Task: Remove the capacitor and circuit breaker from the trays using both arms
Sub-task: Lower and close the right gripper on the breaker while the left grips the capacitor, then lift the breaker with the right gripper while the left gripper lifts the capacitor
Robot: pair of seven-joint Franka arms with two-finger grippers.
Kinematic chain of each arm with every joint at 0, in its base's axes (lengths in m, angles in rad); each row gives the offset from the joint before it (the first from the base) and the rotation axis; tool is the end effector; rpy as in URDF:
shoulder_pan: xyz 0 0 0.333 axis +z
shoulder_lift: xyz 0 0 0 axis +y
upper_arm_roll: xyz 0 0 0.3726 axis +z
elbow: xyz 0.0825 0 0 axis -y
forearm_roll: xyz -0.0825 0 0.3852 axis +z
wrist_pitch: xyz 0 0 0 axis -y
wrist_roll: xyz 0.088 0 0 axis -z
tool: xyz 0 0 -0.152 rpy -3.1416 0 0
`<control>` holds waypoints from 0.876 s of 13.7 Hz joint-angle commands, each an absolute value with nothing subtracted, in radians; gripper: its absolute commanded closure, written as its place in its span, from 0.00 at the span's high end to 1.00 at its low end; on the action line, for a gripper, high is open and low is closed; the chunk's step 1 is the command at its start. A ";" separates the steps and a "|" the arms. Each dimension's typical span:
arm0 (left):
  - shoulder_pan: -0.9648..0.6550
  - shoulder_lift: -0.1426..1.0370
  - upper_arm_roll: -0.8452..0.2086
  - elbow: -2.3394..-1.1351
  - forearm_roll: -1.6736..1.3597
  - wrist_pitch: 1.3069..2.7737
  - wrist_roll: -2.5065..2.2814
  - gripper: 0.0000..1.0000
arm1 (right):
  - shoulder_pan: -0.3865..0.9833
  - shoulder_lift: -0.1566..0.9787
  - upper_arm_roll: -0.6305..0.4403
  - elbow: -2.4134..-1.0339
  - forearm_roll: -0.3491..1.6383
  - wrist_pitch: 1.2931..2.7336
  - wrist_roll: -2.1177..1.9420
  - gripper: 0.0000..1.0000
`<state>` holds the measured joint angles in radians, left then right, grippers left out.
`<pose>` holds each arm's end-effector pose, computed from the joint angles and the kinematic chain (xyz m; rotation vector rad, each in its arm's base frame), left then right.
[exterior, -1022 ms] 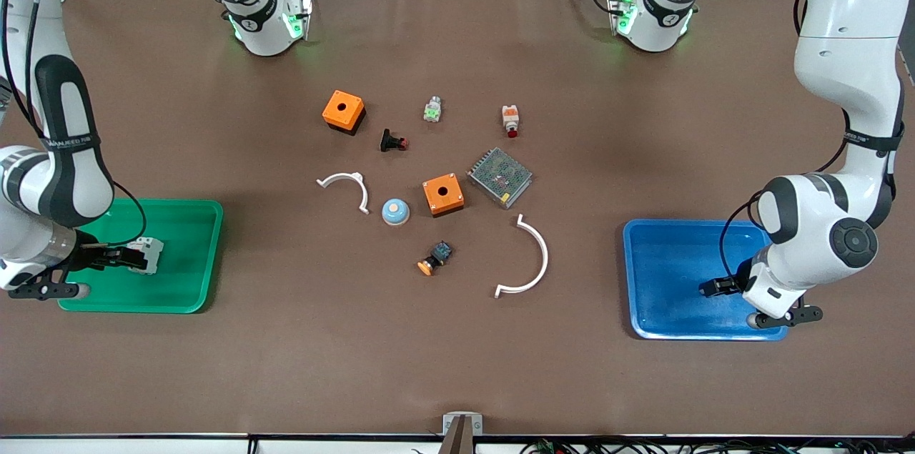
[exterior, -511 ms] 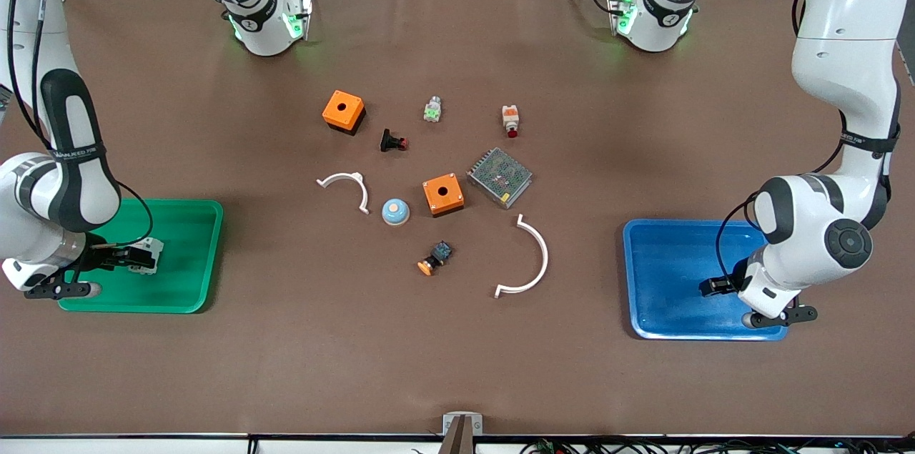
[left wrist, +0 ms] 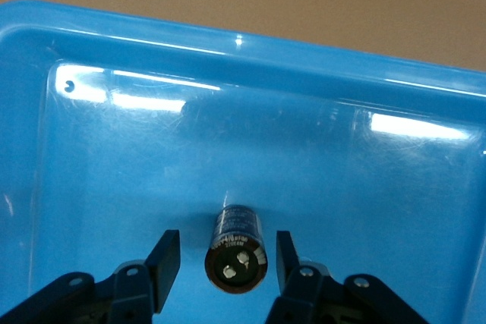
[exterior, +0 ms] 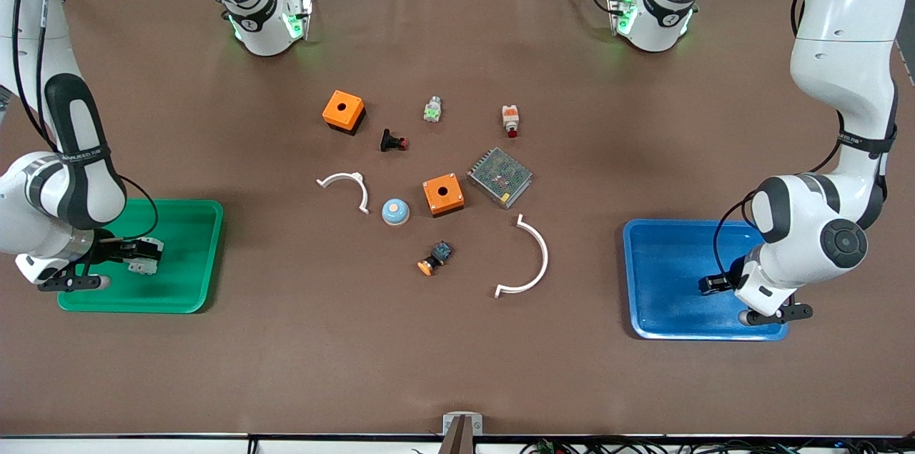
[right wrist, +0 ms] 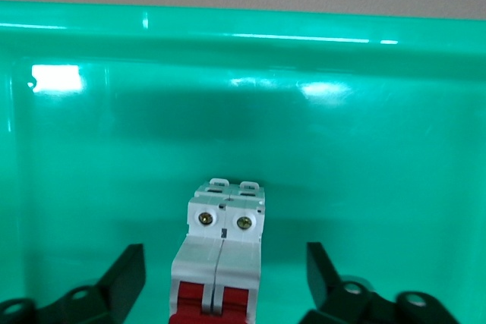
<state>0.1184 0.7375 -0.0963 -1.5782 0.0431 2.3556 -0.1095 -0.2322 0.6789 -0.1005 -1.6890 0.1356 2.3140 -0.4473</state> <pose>0.7445 0.0288 0.2063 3.0996 0.1988 0.0654 0.6725 -0.2173 0.1987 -3.0907 -0.0632 0.0497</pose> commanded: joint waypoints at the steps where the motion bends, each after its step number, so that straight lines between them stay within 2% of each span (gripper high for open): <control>1: 0.117 0.730 -0.100 -1.589 0.029 2.361 -0.114 0.52 | -0.247 0.672 -0.089 -1.701 0.149 2.321 -0.472 0.51; 2: 0.117 0.729 -0.100 -1.589 0.029 2.359 -0.114 0.47 | -0.245 0.670 -0.089 -1.701 0.147 2.316 -0.480 0.25; 3: 0.117 0.729 -0.100 -1.588 0.029 2.359 -0.114 0.41 | -0.245 0.667 -0.089 -1.701 0.147 2.315 -0.482 0.08; 4: 0.117 0.729 -0.100 -1.588 0.029 2.359 -0.114 0.32 | -0.244 0.664 -0.089 -1.698 0.147 2.313 -0.482 0.01; 6: 0.118 0.724 -0.100 -1.588 0.029 2.359 -0.107 0.15 | -0.233 0.654 -0.089 -1.671 0.127 2.292 -0.474 0.00; 8: 0.118 0.712 -0.100 -1.586 0.029 2.352 -0.113 0.01 | -0.226 0.634 -0.089 -1.584 0.117 2.150 -0.465 0.00; 10: 0.118 0.672 -0.101 -1.588 0.029 2.303 -0.114 0.01 | -0.193 0.609 -0.087 -1.517 0.118 2.021 -0.402 0.00; 12: 0.100 0.617 -0.101 -1.588 0.029 2.219 -0.117 0.01 | -0.114 0.556 -0.087 -1.525 0.118 1.947 -0.284 0.01</control>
